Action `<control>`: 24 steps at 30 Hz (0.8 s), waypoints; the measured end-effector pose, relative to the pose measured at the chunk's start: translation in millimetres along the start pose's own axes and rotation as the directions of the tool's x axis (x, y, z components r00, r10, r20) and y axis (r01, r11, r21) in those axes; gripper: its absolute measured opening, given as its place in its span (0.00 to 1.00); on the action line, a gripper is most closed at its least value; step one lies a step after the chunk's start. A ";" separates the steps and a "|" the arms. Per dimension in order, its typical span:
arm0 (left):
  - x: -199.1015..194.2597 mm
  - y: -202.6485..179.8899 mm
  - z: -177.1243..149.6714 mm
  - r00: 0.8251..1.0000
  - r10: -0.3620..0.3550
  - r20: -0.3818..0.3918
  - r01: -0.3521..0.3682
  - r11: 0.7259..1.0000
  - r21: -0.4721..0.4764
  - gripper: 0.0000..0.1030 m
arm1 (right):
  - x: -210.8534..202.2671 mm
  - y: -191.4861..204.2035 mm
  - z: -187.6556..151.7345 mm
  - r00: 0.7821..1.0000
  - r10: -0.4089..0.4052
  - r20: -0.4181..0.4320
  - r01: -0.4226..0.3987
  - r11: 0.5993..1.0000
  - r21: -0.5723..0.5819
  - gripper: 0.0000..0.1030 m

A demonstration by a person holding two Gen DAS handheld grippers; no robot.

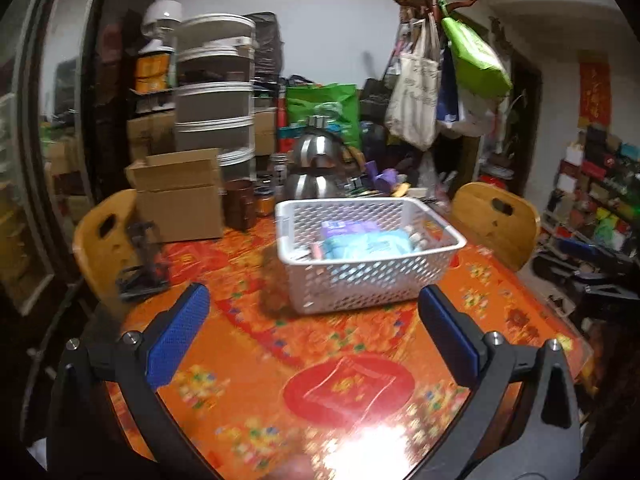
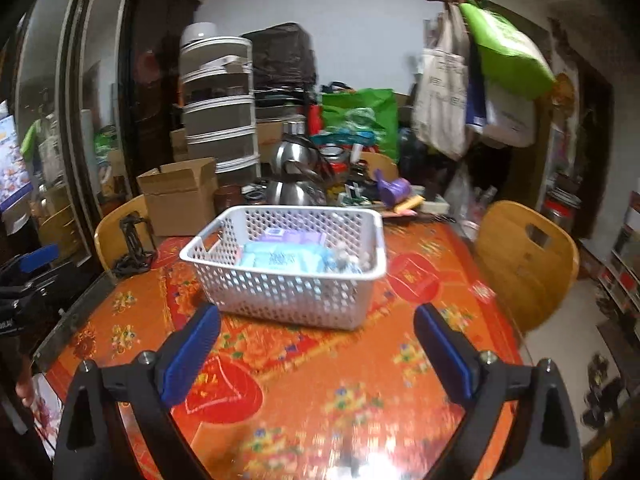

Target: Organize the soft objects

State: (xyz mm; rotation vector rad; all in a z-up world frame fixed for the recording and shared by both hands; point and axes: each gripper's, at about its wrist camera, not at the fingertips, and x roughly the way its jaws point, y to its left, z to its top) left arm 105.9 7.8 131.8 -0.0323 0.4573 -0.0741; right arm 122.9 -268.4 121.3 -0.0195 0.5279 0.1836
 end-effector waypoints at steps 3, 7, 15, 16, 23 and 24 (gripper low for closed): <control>-29.0 -1.9 -9.1 1.000 0.022 0.002 -0.022 1.000 -0.002 1.00 | -17.9 3.9 -13.8 1.000 0.019 0.009 -0.020 0.999 0.044 0.97; -53.5 -7.3 -14.3 0.999 -0.028 0.045 0.029 0.999 -0.023 1.00 | -34.1 12.3 -23.2 0.999 -0.003 0.040 0.000 0.998 0.062 0.97; -29.2 -22.5 -20.9 0.999 -0.027 -0.038 0.027 1.000 -0.007 1.00 | -20.8 24.1 -23.3 1.000 -0.016 -0.008 0.016 1.000 0.014 0.97; -24.9 -22.8 -21.7 0.999 -0.015 -0.044 0.015 1.000 -0.003 1.00 | -19.9 23.6 -23.7 1.000 -0.015 -0.009 0.015 1.000 0.014 0.97; -16.1 -21.1 -21.8 0.999 -0.003 -0.045 0.003 1.000 -0.010 1.00 | -20.3 24.9 -24.7 1.000 -0.008 -0.011 0.008 1.000 0.006 0.98; -15.5 -20.9 -21.7 0.999 -0.003 -0.047 0.003 1.000 -0.010 1.00 | -20.5 25.7 -25.0 1.000 -0.008 -0.010 0.008 1.000 0.005 0.98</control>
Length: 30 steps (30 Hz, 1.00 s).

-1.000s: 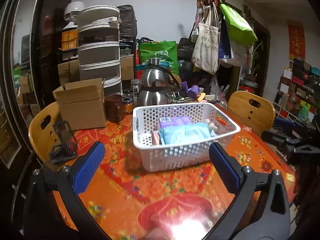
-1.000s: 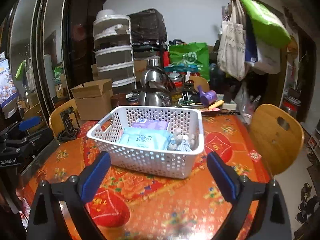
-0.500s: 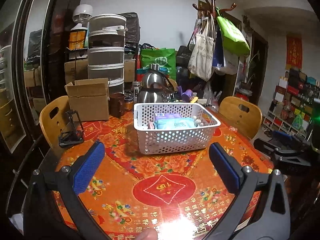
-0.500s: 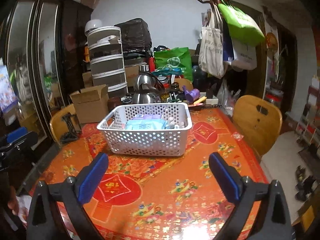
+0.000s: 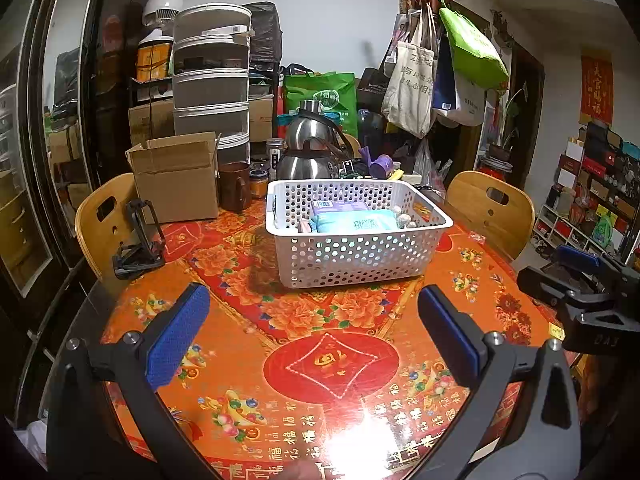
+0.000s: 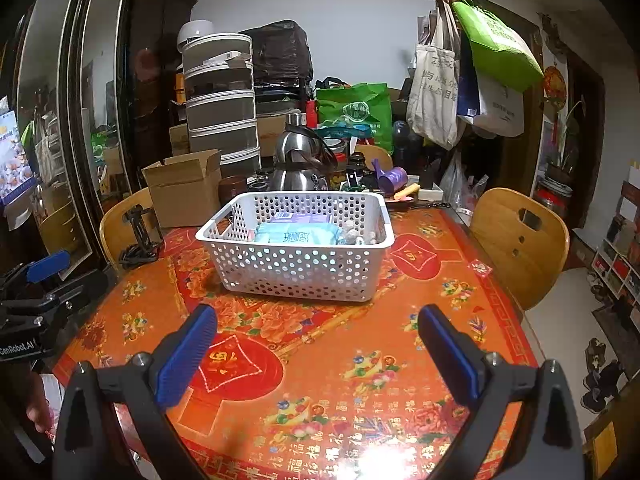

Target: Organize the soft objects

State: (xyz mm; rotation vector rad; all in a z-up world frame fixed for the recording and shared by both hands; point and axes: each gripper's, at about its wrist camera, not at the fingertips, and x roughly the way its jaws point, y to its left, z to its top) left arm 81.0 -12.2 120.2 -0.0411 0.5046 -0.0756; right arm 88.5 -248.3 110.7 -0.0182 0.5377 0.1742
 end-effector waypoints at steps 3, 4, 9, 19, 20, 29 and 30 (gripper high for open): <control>0.7 0.7 0.0 1.000 -0.005 -0.006 0.005 1.000 -0.002 1.00 | 1.4 1.3 -1.5 1.000 -0.006 -0.007 0.006 1.000 -0.007 0.98; 1.4 2.0 0.8 1.000 -0.005 -0.006 0.005 1.000 -0.003 1.00 | 2.1 1.2 -1.4 1.000 -0.004 -0.010 0.004 1.000 -0.009 0.98; 1.8 1.6 0.3 1.000 -0.008 -0.008 0.008 1.000 -0.001 1.00 | 4.1 1.9 -3.1 1.000 0.009 -0.022 -0.009 1.000 -0.008 0.98; 4.2 1.5 -1.1 1.000 -0.014 -0.015 0.014 1.000 -0.002 1.00 | 3.5 3.5 -1.9 1.000 0.011 -0.022 -0.011 1.000 -0.016 0.98; 4.2 1.5 -1.7 1.000 -0.015 -0.015 0.015 1.000 -0.001 1.00 | 3.0 3.7 -1.7 1.000 0.014 -0.022 -0.014 1.000 -0.018 0.98; 3.7 0.9 -4.8 1.000 -0.024 -0.016 0.024 1.000 -0.003 1.00 | 0.2 1.3 -2.0 1.000 0.016 -0.016 -0.016 1.000 -0.012 0.98; 3.4 0.6 -5.1 1.000 -0.024 -0.017 0.024 1.000 -0.003 1.00 | 0.6 1.6 -2.2 1.000 0.017 -0.017 -0.017 1.000 -0.012 0.98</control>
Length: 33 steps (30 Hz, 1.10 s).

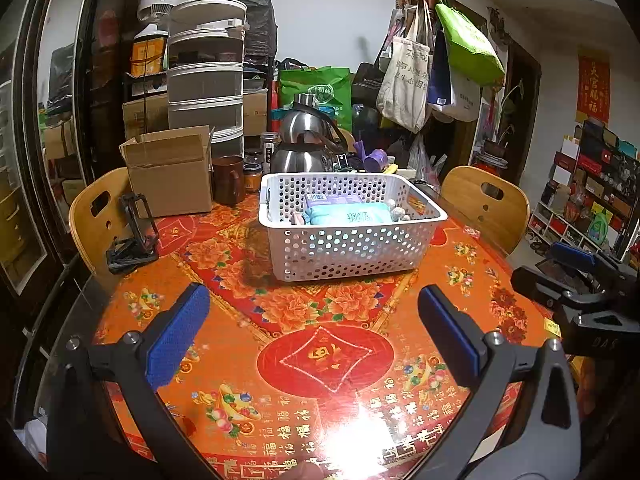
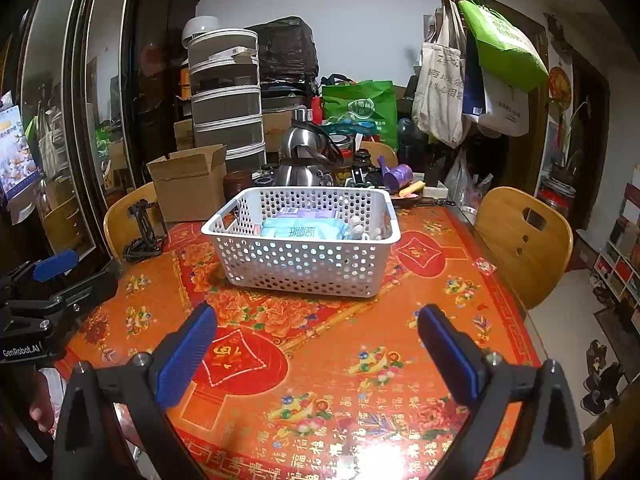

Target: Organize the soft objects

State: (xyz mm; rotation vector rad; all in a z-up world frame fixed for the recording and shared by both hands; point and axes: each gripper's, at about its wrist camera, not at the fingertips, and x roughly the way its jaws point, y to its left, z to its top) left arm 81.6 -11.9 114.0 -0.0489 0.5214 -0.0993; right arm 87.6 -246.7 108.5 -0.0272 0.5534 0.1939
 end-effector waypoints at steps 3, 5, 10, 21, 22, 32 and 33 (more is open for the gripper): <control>0.1 -0.2 -1.3 1.000 0.001 -0.001 -0.001 1.000 0.000 1.00 | 0.5 0.5 0.4 1.000 -0.001 -0.004 0.001 1.000 -0.003 0.98; 0.2 -0.1 -1.0 1.000 -0.001 -0.001 0.001 1.000 -0.002 1.00 | 0.7 0.5 0.6 1.000 -0.001 -0.003 0.001 1.000 -0.003 0.98; 0.7 0.4 -1.6 1.000 0.000 -0.003 0.000 1.000 0.000 1.00 | 1.0 0.8 0.3 1.000 0.001 -0.003 -0.001 1.000 -0.002 0.98; 2.0 0.2 -3.7 1.000 0.001 -0.007 -0.001 1.000 0.003 1.00 | 1.4 1.7 -0.2 1.000 0.005 -0.005 -0.005 1.000 -0.001 0.98; 1.8 0.2 -3.0 1.000 -0.002 -0.005 0.002 1.000 0.001 1.00 | 0.7 2.0 -0.1 1.000 0.005 -0.003 -0.005 1.000 -0.001 0.98; 2.2 0.1 -3.9 1.000 -0.002 -0.007 0.002 1.000 0.003 1.00 | 0.7 0.6 -1.4 1.000 0.003 -0.010 -0.003 1.000 -0.002 0.98; 2.9 0.4 -5.3 1.000 -0.002 -0.010 0.002 1.000 0.004 1.00 | 0.7 0.5 -1.4 1.000 0.003 -0.010 -0.003 1.000 -0.002 0.98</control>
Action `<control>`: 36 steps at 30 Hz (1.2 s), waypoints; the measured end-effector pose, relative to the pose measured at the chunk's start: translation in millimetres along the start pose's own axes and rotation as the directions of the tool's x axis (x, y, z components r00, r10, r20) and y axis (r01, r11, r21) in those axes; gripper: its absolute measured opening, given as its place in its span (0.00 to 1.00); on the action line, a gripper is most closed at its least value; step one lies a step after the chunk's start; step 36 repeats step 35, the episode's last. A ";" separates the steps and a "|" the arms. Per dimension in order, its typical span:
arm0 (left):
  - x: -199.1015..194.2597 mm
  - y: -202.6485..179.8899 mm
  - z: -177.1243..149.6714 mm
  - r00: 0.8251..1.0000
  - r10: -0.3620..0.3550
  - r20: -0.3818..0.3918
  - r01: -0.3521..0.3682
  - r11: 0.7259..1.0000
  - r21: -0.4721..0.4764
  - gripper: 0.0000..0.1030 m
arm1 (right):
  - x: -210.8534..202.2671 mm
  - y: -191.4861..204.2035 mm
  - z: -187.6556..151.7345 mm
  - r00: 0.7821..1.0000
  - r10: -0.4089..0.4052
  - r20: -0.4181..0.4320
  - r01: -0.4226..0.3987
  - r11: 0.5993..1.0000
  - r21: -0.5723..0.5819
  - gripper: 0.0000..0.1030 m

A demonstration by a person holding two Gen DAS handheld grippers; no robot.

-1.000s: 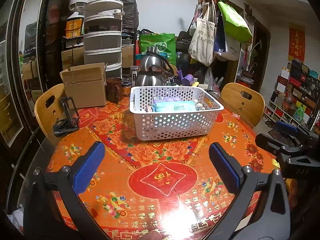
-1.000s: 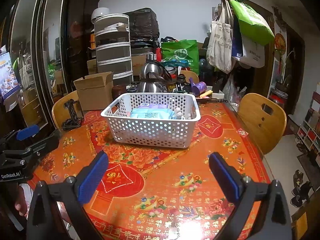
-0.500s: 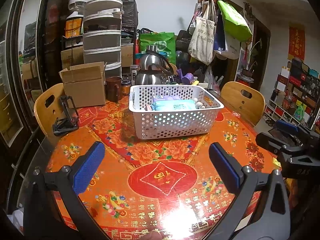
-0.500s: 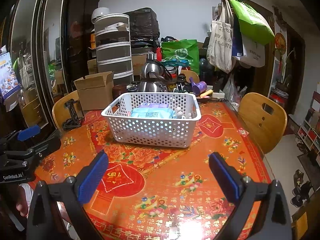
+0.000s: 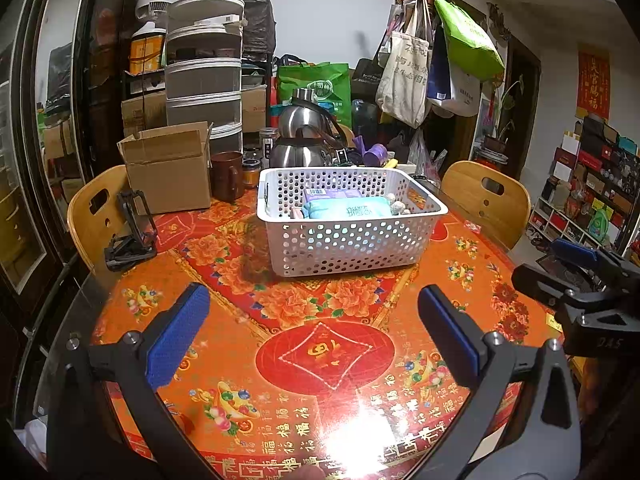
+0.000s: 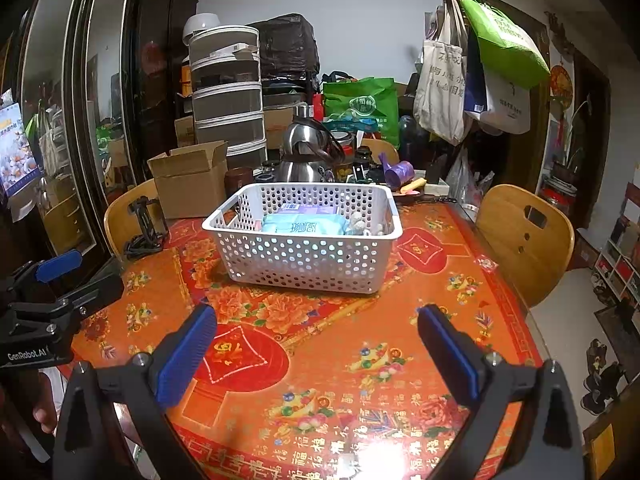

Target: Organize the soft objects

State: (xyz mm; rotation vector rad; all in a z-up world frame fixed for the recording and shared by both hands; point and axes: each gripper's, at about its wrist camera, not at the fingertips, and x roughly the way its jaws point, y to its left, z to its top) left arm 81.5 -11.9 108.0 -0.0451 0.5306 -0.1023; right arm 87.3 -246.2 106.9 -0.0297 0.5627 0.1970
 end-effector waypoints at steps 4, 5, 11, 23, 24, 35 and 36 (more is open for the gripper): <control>2.5 2.3 -3.3 1.000 -0.008 -0.008 0.008 1.000 0.002 1.00 | -0.1 0.2 -0.1 1.000 -0.002 0.002 0.002 1.000 0.000 0.98; 2.4 2.8 -3.9 1.000 -0.007 -0.007 0.007 1.000 0.002 1.00 | -0.2 0.1 -0.3 1.000 -0.002 0.003 0.002 1.000 0.000 0.98; 2.8 2.9 -4.2 1.000 -0.008 -0.008 0.008 1.000 0.003 1.00 | -0.1 0.0 -0.4 1.000 -0.002 0.003 0.002 1.000 0.001 0.98; 4.6 2.3 -3.0 1.000 -0.019 -0.016 0.019 1.000 0.009 1.00 | 0.3 1.2 -1.4 1.000 -0.003 0.000 0.003 1.000 -0.004 0.98; 4.7 2.3 -3.1 1.000 -0.018 -0.013 0.018 1.000 0.011 1.00 | 0.2 1.1 -1.3 1.000 -0.001 0.001 0.001 1.000 -0.002 0.98; 4.5 -3.3 -4.7 1.000 -0.017 -0.007 0.017 0.999 0.029 1.00 | 1.8 0.5 -4.9 1.000 0.002 0.001 -0.002 1.000 -0.005 0.98; 4.5 -3.3 -4.7 1.000 -0.017 -0.007 0.017 0.999 0.029 1.00 | 1.8 0.5 -4.9 1.000 0.002 0.001 -0.002 1.000 -0.005 0.98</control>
